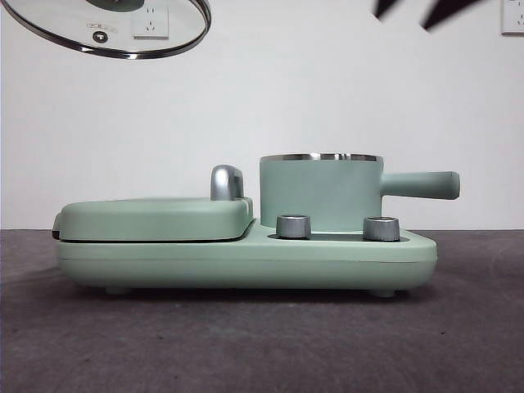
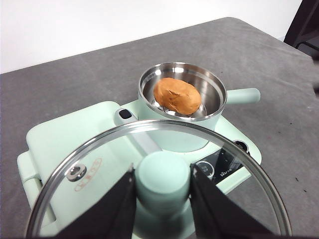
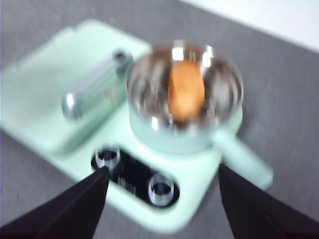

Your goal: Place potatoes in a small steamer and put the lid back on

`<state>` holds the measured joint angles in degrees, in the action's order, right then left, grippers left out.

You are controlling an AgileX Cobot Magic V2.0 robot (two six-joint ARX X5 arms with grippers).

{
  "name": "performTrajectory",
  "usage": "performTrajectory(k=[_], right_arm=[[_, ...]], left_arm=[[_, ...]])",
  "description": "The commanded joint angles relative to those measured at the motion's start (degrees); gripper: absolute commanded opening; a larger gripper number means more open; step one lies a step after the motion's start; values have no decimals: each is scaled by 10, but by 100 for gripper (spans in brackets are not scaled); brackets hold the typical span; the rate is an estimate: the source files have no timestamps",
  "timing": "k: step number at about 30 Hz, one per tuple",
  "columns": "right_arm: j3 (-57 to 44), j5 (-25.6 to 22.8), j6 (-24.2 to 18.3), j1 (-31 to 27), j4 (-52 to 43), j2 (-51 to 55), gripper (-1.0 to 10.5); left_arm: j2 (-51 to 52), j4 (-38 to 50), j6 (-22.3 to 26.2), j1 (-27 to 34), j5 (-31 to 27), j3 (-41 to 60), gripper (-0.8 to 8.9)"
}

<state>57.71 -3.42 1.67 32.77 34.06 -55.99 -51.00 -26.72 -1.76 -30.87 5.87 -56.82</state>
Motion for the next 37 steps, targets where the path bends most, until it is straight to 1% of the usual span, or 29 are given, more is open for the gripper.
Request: performTrajectory(k=[1, 5, 8, 11, 15, 18, 21, 27, 31, 33, 37], right_arm=[[-62, -13, 41, 14, -6, 59, 344], [-147, -30, 43, 29, -6, 157, 334], [-183, -42, 45, 35, -2, 212, 333], [-199, -57, 57, 36, 29, 268, 333], [-199, -61, 59, 36, 67, 311, 333], [-199, -61, 59, 36, 71, 331, 333], [-199, -61, 61, 36, 71, 337, 333], [-199, -61, 67, 36, 71, 337, 333], [-199, -61, 67, 36, 71, 337, 333], [-199, -61, 67, 36, 71, 337, 333], [-199, -61, 67, 36, 72, 337, 333]], left_arm=[[1, 21, -7, -3, -1, -13, 9], [1, 22, -11, -3, 0, -13, 9], [-1, 23, -11, -3, 0, -13, 9], [-11, 25, -11, -3, 1, -13, 8], [-41, 43, -11, -8, 16, -13, 8], [-77, 85, -11, -19, 31, -13, 8], [-123, 145, -10, -34, 32, -13, 8], [-221, 290, -4, -55, 32, -14, 8], [-283, 383, -4, -56, 31, -25, 8], [-314, 403, -4, -56, 31, -39, 8], [-381, 407, 6, -56, 31, -97, 8]])
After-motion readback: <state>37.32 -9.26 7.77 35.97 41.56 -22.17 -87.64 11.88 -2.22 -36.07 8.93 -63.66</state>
